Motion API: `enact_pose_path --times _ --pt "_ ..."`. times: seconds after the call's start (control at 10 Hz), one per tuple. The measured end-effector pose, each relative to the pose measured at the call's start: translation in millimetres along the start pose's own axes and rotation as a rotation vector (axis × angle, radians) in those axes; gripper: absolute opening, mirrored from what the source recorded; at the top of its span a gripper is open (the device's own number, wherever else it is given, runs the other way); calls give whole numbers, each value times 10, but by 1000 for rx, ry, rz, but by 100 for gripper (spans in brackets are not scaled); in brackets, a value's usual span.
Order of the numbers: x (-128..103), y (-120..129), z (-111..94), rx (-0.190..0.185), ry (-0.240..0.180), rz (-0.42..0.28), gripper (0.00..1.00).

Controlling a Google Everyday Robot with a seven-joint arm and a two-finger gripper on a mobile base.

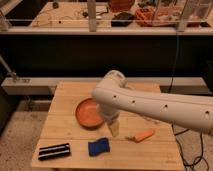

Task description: Push the eraser across the table

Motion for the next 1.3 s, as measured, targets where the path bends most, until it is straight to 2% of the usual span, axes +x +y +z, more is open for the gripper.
enact_pose_path --times 0.4,0.7,1.1,1.3 --pt "-241 -99 108 1 -1 -49 80" --pt "-302 -112 197 -4 6 -78 80" --pt "-516 -180 348 -8 0 -127 80" --pt "-527 -165 396 -12 2 -136 78"
